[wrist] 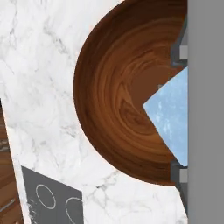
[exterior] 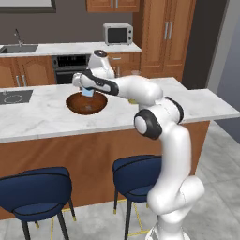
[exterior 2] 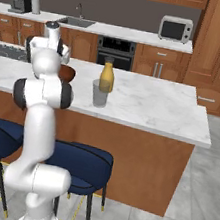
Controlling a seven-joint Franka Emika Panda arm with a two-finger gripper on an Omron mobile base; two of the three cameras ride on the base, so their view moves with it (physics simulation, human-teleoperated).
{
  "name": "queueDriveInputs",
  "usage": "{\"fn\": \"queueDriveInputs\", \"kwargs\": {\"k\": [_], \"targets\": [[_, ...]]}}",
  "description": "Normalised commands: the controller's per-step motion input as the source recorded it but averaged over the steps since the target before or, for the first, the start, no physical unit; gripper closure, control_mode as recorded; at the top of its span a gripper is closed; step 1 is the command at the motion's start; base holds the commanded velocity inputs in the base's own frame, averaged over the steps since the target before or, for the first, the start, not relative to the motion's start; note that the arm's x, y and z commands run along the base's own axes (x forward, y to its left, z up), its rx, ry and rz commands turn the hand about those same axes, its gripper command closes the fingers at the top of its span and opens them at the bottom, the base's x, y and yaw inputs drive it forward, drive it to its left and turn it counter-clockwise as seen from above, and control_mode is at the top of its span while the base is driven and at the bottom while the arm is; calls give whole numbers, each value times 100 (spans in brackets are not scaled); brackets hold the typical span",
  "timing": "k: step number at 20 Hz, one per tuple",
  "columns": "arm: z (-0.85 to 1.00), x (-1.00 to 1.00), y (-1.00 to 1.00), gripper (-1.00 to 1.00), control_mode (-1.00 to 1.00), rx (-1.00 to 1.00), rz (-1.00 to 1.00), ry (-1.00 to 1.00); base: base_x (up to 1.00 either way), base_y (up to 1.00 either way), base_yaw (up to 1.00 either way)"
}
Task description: There are two ice cubes in the ice bowl. Place both ice cubes in the glass cup.
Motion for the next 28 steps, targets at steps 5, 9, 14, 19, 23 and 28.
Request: {"fn": "queueDriveInputs", "kwargs": {"k": [5, 9, 14, 19, 23, 28], "targets": [[56, -100, -100, 100, -100, -7, 0, -33, 0, 0, 0], [55, -100, -100, 100, -100, -9, 2, -34, 0, 0, 0], [59, -61, -100, 100, -100, -1, 4, -18, 0, 0, 0], [64, -1, -98, 100, -100, 2, 0, 15, 0, 0, 0], [43, 6, -75, 100, -100, 0, -2, 31, 0, 0, 0], [0, 7, -65, 100, -100, -14, -5, 26, 0, 0, 0]]}}
